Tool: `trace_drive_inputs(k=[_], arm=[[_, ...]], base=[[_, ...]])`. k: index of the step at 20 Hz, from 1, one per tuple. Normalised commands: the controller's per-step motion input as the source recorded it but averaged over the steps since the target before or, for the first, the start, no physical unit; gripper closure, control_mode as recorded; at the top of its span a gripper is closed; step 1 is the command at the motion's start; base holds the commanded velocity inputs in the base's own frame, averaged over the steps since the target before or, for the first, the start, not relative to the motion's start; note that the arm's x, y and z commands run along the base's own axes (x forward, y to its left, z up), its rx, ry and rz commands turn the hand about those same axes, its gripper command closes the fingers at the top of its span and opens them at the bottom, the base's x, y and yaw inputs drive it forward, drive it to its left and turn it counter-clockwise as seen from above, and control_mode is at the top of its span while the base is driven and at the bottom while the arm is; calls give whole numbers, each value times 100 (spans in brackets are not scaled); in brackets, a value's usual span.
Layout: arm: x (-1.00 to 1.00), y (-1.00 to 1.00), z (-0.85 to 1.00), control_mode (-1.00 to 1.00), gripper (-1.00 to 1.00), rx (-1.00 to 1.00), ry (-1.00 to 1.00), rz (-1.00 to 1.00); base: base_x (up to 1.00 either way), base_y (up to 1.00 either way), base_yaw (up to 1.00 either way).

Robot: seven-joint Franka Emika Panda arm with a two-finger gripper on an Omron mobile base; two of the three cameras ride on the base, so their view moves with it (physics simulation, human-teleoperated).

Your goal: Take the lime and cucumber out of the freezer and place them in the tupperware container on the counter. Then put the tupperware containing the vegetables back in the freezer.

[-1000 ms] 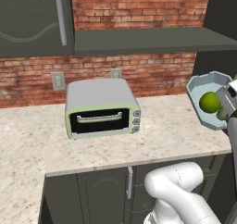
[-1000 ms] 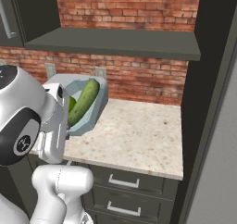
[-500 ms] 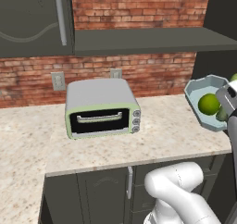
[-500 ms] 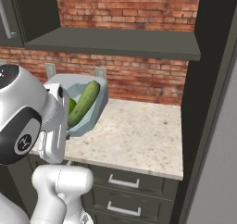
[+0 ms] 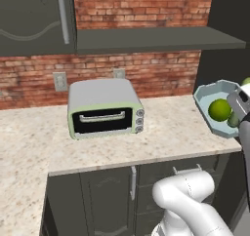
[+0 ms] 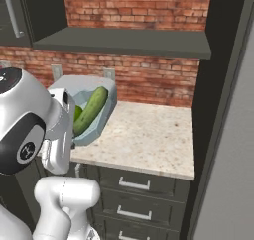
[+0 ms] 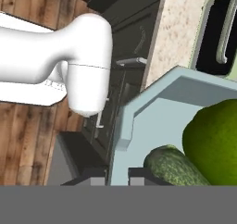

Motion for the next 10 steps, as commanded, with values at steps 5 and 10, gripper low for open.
trace_drive_inputs(k=[5,10], arm=[[0,0,0,100,100,0,0,0],[0,0,0,100,100,0,0,0]], base=[[-74,-31,-12],[-80,-48,-15]])
